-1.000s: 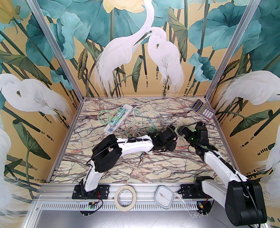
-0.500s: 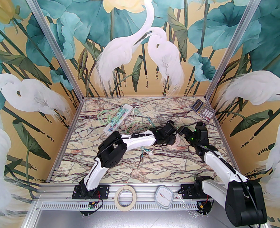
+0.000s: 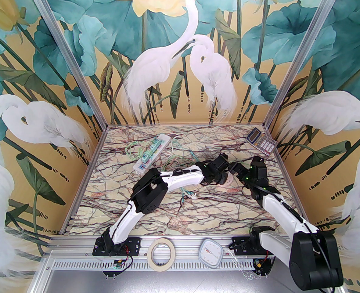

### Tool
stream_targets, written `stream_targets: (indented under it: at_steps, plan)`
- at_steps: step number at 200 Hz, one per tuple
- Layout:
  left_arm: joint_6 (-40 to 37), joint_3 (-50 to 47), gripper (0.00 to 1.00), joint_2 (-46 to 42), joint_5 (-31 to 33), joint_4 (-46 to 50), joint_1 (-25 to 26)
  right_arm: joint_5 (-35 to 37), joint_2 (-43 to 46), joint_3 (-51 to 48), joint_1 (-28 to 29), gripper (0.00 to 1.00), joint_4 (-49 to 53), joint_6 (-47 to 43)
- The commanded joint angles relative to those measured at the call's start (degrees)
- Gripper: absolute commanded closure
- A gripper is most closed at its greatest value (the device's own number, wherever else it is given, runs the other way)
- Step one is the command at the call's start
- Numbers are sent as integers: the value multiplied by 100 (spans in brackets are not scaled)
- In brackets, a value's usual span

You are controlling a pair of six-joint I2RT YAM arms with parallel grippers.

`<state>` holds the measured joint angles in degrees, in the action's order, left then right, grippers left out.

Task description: Pull the plug off the socket

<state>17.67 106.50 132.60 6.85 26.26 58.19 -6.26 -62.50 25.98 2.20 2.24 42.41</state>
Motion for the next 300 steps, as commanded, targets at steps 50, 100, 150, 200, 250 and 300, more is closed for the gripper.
stream_targets:
  at_steps: [50, 100, 150, 200, 250, 300]
  plan:
    - [-284, -164, 63, -84, -394, -187, -133, -104, -58, 92, 27, 1, -122, 65]
    - [0, -694, 71, -506, -173, -278, -20, -100, -44, 87, 35, 1, -110, 57]
    - [660, -1339, 72, -986, 241, -22, 281, -98, 42, 90, 35, 1, -76, 30]
    - [674, -1490, 63, -972, 203, -148, 322, -132, 291, 42, 139, 1, -6, -93]
    - [492, -1311, 61, -840, 185, -136, 321, -817, 783, 39, 436, 13, 987, 25]
    - [635, -1307, 65, -813, 227, -110, 324, -910, 298, -204, 934, 47, 998, 332]
